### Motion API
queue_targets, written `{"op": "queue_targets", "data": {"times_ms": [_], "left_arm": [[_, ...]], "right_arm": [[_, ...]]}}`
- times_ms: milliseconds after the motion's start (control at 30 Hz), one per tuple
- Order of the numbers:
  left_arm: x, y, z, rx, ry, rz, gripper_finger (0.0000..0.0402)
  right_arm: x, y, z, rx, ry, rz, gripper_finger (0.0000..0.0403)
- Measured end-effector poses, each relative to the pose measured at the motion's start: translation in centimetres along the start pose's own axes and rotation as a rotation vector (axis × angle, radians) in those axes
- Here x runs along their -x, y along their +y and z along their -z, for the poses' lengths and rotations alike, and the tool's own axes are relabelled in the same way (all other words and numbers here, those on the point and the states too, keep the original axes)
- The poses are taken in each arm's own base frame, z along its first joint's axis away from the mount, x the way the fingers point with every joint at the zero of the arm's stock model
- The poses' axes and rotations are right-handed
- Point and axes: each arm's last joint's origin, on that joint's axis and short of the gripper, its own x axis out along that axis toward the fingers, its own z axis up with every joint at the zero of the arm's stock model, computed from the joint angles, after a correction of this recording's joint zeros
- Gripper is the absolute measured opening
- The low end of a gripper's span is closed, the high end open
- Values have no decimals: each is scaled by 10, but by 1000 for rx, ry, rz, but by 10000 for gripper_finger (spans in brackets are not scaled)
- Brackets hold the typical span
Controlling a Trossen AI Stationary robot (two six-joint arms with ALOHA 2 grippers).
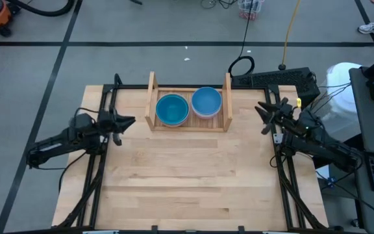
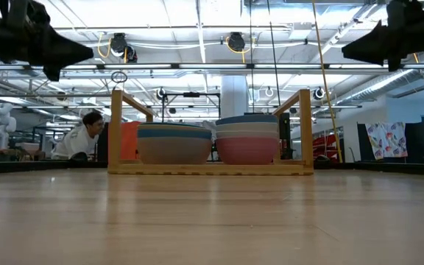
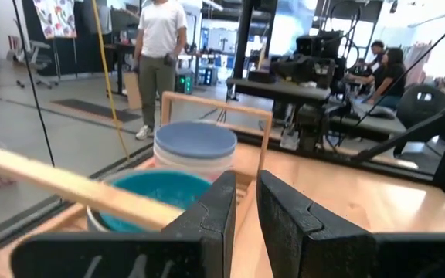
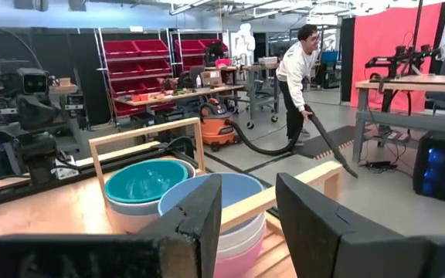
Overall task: Place and stack bowls onto a shelf
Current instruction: Return to Home Position
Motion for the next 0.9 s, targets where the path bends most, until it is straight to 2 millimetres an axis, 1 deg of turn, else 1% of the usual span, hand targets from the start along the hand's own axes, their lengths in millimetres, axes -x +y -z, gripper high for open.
{"op": "queue_targets", "data": {"times_ms": [167,333,467,633,900], "left_arm": [[-4,2,14,6,37,-4,58],[-7,3,25,-7,72,-8,58],[-8,4,32,-42,94,-9,58],[-10,5,40,-51,115,-20,58],[-10,5,41,-99,96,-14,58]], "right_arm": [[-9,1,15,-8,-30,-2,116],[-14,2,31,-6,-20,-1,116],[-16,2,39,-4,1,0,116],[-18,2,43,1,15,1,116],[-21,2,59,-11,60,3,116]]}}
